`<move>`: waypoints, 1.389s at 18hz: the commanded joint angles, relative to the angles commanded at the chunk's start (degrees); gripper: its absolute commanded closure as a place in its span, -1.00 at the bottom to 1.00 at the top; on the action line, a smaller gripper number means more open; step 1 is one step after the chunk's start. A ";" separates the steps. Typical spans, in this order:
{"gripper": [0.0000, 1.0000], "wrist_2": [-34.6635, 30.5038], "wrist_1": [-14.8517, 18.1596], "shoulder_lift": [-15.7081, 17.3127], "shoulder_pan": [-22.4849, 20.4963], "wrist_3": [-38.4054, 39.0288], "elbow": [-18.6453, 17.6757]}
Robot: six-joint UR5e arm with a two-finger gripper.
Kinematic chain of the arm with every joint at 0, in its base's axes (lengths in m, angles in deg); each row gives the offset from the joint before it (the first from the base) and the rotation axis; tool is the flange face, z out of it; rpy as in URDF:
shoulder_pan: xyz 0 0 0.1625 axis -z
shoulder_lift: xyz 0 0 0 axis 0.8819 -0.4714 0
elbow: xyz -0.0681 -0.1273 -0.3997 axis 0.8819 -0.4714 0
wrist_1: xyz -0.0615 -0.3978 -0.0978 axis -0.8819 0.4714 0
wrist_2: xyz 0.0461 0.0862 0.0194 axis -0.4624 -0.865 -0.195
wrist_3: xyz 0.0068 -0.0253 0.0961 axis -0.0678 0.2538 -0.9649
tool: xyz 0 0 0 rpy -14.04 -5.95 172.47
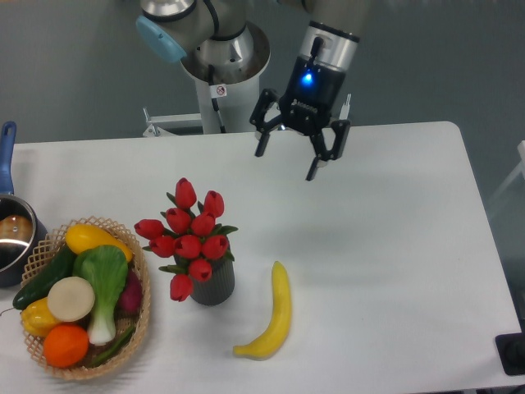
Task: Pick up the flowers from the vase
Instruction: 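Lower the open gripper over the tulip stems above the dark vase, then close the gripper around the tulip stems at the vase rim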
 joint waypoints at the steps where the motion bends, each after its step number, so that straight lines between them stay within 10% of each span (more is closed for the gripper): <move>1: -1.00 3.84 0.00 -0.87 0.61 2.01 -0.09; 25: -1.00 5.20 -6.06 -11.51 9.05 1.42 2.10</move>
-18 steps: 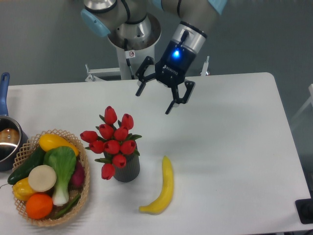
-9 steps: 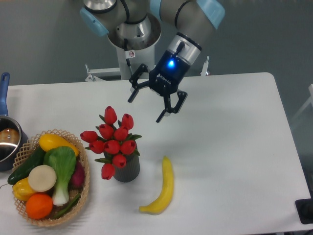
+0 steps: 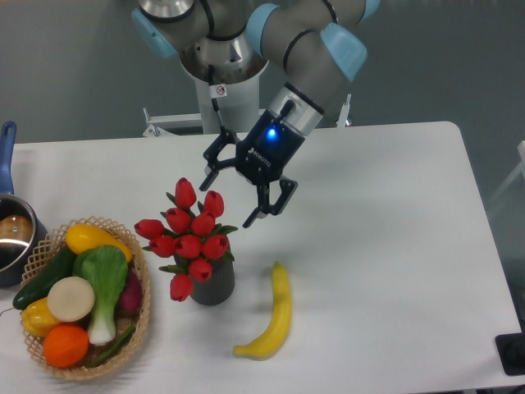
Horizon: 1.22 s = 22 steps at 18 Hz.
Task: Pick up the flowers from the vase
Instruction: 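Close the gripper around the tulip stems at the vase rim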
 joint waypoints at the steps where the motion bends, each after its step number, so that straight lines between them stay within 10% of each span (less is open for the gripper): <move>1: -1.00 -0.09 -0.53 -0.70 0.00 0.00 0.53; 22: -1.00 0.79 -4.49 -6.15 5.01 0.18 2.99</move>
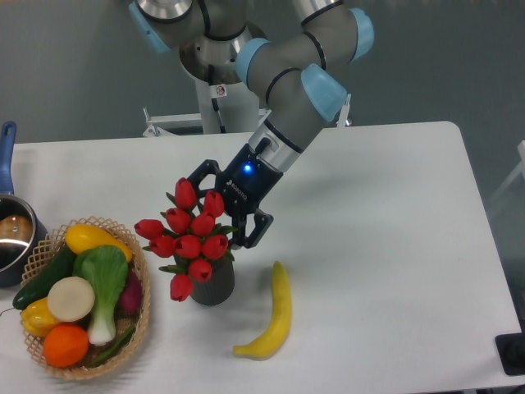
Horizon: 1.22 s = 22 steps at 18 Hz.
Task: Pick up the flowers from the vase
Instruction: 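Close the gripper around the tulip stems at the vase rim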
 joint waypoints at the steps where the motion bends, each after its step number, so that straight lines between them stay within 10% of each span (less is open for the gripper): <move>1: -1.00 0.00 -0.17 -0.26 0.09 0.09 0.44; 14: 0.00 0.00 -0.26 -0.71 0.62 0.17 0.89; 22: 0.07 0.97 -0.26 -0.44 0.27 0.79 1.06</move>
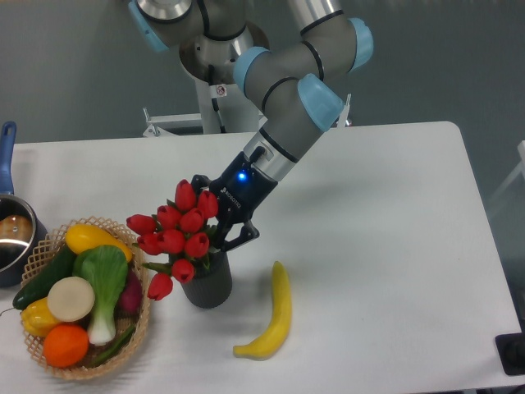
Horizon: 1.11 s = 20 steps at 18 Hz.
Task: Pick up the flowers from the vase
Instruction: 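Close the gripper around the tulip stems at the vase rim, then lift the gripped tulips straight up out of the dark vase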
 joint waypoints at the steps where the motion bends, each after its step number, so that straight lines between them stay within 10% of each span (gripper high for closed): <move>1: 0.07 0.26 0.09 0.09 -0.09 0.35 0.00; 10: 0.07 3.77 0.00 2.10 -0.70 3.77 0.61; 20: 0.07 7.47 0.09 3.25 -1.14 18.54 10.19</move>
